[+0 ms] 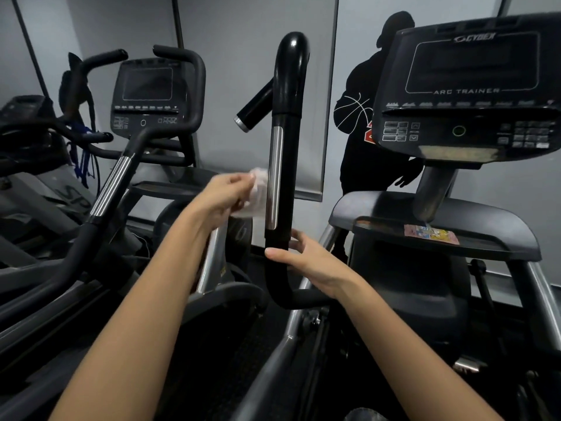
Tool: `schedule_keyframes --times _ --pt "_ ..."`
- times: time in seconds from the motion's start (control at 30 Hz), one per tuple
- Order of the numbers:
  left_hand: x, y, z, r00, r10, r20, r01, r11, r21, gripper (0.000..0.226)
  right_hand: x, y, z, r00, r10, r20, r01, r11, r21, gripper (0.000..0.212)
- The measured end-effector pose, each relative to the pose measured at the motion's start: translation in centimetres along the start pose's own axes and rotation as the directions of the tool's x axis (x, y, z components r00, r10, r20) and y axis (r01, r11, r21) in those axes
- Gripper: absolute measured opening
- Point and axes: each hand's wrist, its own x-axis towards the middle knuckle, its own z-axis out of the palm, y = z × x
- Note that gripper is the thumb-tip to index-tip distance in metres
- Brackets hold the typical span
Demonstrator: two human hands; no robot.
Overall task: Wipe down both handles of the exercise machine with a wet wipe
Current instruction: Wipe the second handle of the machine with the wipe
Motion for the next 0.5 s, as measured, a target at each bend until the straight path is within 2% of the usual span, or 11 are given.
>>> schedule_keyframes --times 0.03,0.07,0.1,0.2,0.23,0.33,0.43,0.5 --pt "-0.3 1.2 0.1 0.999 0.025 -0.041 -0.027 0.998 -0.048 0.027 0.3 0.2 0.3 1.000 -0.001 0.002 0.001 1.000 0.029 0.118" --pt "-0.6 2.1 0.4 0.997 0.043 -0.064 -0.049 0.994 -0.096 0.025 0.6 0.4 0.6 1.000 -0.014 0.006 0.014 0.999 0.038 0.116" --pt "-1.2 2.8 0.9 0.997 0.054 -0.064 -0.062 0.989 -0.138 0.021 0.6 0.3 0.9 1.000 -0.021 0.014 0.020 0.999 0.028 0.102" --pt "-2.6 2.7 2.7 0.995 0.104 -0.005 -0.104 0.984 -0.148 0.022 0.7 0.3 1.6 0.995 -0.081 0.060 0.081 0.997 0.001 0.032" --pt "-2.9 2.1 3.0 0.994 0.113 -0.009 -0.113 0.984 -0.137 0.026 0.6 0.3 1.7 0.994 -0.096 0.051 0.097 0.995 -0.009 0.021" --pt "-3.2 0.1 3.2 0.986 0.154 -0.071 -0.165 0.963 -0.214 0.035 0.4 0.5 1.9 0.994 -0.100 0.035 0.102 0.993 -0.059 0.015" --pt "-3.1 -0.9 4.2 0.932 0.338 -0.130 -0.360 0.903 -0.236 0.013 0.4 0.9 2.3 0.994 -0.109 0.013 0.110 0.989 -0.096 0.016" --pt "-2.7 0.0 5.5 0.890 0.444 -0.099 -0.455 0.861 -0.228 0.029 0.5 1.0 2.3 0.995 -0.099 0.005 0.099 0.991 -0.089 0.015"
